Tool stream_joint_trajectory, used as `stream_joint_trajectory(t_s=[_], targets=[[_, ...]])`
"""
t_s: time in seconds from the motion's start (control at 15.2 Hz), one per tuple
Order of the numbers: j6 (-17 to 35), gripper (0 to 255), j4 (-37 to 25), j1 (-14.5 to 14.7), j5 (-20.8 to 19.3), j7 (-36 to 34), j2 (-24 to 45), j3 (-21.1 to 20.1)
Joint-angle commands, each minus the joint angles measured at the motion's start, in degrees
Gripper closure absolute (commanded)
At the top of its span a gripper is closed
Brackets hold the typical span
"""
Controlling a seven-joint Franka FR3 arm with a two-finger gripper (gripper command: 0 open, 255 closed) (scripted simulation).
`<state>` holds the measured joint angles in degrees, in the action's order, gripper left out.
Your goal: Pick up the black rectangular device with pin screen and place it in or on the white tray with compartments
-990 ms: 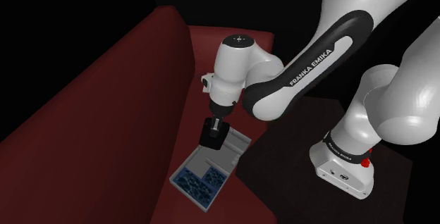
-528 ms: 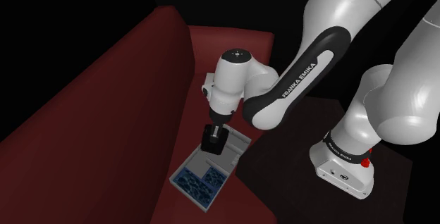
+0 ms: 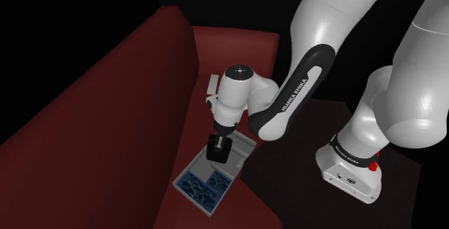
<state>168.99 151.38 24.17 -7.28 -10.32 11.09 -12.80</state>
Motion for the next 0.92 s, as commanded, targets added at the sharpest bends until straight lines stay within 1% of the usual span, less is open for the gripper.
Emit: stream_joint_trajectory(t_s=[0.0, 0.07, 0.59, 0.66, 0.86], targets=[[1.6, 255, -0.3, 1.0, -1.7, -1.3, 1.9, 1.3], [2.6, 255, -0.6, 1.7, -2.6, -2.0, 3.1, 2.2], [2.6, 255, -0.6, 1.8, -2.6, -2.0, 3.1, 2.3], [2.6, 0, -0.6, 1.7, -2.6, -2.0, 3.1, 2.2], [2.5, 0, -0.6, 1.7, -2.5, -1.9, 3.0, 2.2]])
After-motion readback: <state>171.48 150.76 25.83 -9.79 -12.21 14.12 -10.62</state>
